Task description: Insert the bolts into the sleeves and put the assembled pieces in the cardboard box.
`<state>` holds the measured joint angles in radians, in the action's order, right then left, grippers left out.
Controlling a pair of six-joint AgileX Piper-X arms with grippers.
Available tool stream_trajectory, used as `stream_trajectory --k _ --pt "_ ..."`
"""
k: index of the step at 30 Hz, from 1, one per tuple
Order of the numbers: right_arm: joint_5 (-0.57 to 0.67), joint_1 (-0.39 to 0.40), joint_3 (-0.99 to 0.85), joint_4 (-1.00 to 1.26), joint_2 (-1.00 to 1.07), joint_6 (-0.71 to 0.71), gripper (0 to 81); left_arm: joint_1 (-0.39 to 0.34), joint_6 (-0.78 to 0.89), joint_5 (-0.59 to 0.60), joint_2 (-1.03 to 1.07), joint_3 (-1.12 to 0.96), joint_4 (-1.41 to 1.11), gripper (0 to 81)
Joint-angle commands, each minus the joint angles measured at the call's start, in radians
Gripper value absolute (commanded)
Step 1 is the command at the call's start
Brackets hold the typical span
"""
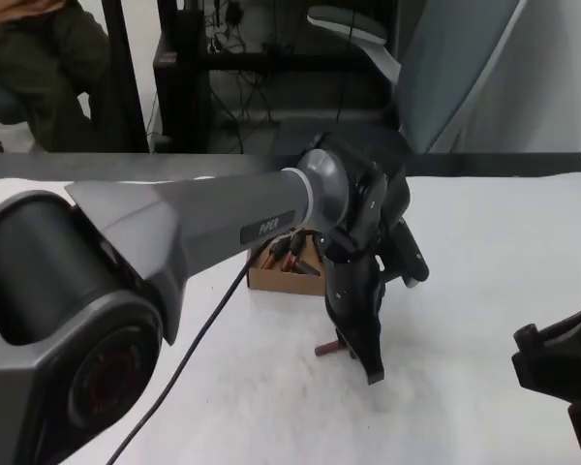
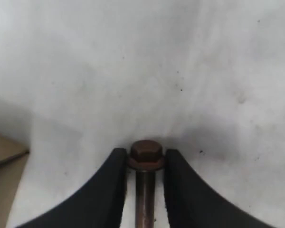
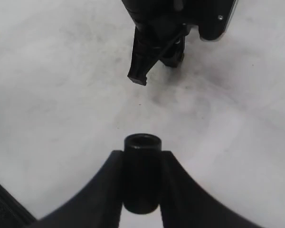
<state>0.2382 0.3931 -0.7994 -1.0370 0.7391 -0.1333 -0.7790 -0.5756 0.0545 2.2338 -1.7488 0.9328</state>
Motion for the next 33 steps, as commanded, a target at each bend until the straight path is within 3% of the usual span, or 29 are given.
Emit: stream_trajectory --k 1,7,13,19,26,33 --pt "0.015 -0.004 -0.003 0.022 -0.004 -0.009 0.0 0.0 0.047 0.009 0.015 -0.007 0.015 1.7" --pt "0.006 -0.004 -0.001 0.06 -0.004 -0.035 0.0 0.001 0.182 0.177 -0.108 -0.007 -0.024 1.7" --pt "0.006 -0.004 0.038 0.165 -0.03 -0.031 0.0 0.004 0.255 0.18 -0.359 0.031 -0.12 1.7" --pt "0.006 -0.004 0.153 0.297 -0.107 0.039 0.0 0.025 0.363 0.178 -0.641 0.265 -0.298 1.7" --pt "0.014 0.027 0.309 0.51 -0.174 0.151 0.0 0.028 0.565 0.175 -0.954 0.735 -0.766 1.7" --pt "-0.016 0.19 0.415 0.824 -0.157 0.158 0.0 0.019 0.82 0.163 -1.171 1.146 -1.431 1.7"
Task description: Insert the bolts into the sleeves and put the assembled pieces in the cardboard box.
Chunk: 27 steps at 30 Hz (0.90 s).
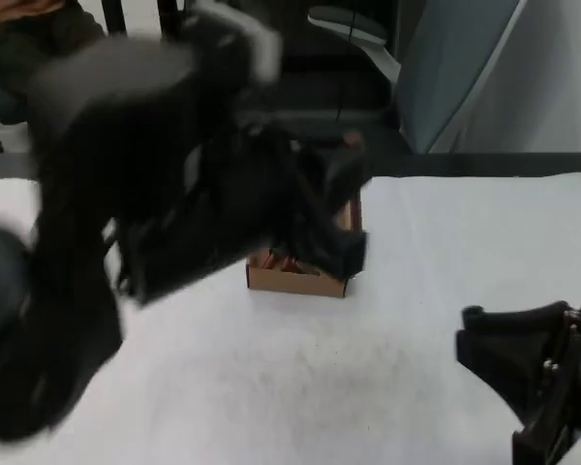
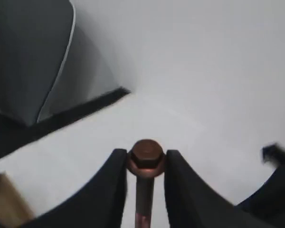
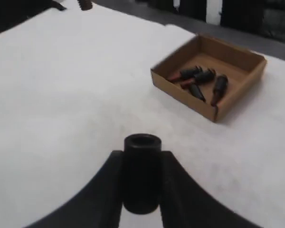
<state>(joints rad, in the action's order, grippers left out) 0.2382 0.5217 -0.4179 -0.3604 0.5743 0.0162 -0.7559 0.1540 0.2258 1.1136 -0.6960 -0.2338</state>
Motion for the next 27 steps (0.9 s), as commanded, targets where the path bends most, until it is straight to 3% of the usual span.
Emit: stream_trajectory --k 1,4,10,18,27 --pt "-0.046 0.085 0.049 0.184 0.016 0.012 0.0 -0.004 0.108 -0.012 -0.06 0.118 -0.301 1.7" --pt "-0.171 0.166 0.103 0.299 0.061 0.022 0.6 -0.004 0.132 -0.022 -0.073 0.159 -0.33 1.7" --pt "-0.238 0.268 0.134 0.501 0.237 0.016 0.6 -0.015 0.12 -0.019 -0.072 0.159 -0.314 1.7" --pt "-0.217 0.27 0.064 0.726 0.518 -0.005 0.6 -0.023 -0.017 -0.029 -0.072 0.159 -0.178 1.7" --pt "-0.199 0.27 0.036 0.831 0.536 -0.009 0.6 -0.023 -0.08 -0.115 -0.072 0.159 -0.083 1.7"
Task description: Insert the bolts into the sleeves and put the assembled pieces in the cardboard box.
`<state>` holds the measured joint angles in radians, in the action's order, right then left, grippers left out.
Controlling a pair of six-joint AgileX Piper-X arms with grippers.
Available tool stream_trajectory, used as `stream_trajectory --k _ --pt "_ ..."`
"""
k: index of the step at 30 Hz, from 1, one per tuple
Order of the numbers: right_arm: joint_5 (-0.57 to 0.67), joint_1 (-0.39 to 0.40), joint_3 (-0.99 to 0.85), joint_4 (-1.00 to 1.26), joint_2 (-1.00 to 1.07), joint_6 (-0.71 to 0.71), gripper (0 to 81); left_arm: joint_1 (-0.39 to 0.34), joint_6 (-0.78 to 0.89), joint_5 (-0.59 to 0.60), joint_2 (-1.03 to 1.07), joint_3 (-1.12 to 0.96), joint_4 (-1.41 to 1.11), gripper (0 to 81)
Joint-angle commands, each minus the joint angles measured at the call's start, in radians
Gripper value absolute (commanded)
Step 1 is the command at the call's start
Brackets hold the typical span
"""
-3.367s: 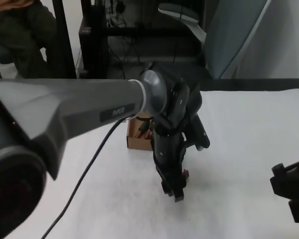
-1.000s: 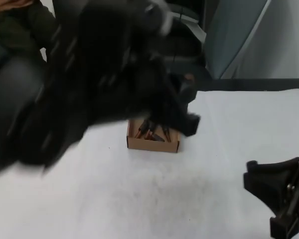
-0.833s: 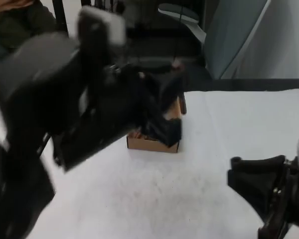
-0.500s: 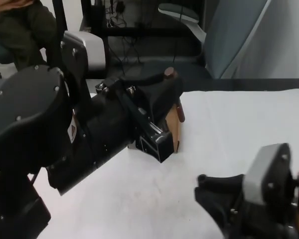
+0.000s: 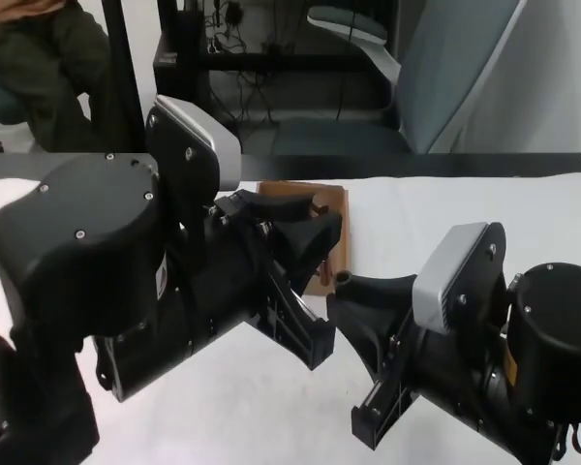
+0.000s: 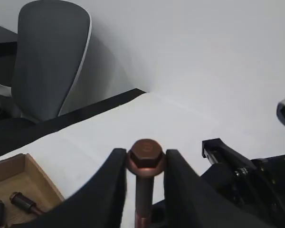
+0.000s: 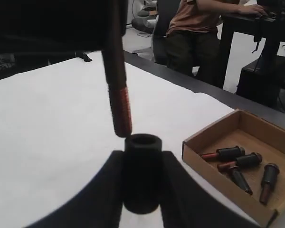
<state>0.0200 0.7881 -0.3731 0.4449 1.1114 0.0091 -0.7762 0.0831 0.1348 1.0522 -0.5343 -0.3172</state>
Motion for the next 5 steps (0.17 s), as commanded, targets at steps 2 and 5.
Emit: stream_trajectory --k 2,5 --pt "0.05 0.005 -0.009 0.04 -0.001 -0.001 0.6 -0.001 -0.009 -0.054 -0.011 -0.003 -0.002 1.7" --pt "0.054 0.023 -0.009 0.065 -0.001 -0.001 0.6 -0.001 0.005 -0.065 -0.011 -0.003 -0.013 1.7"
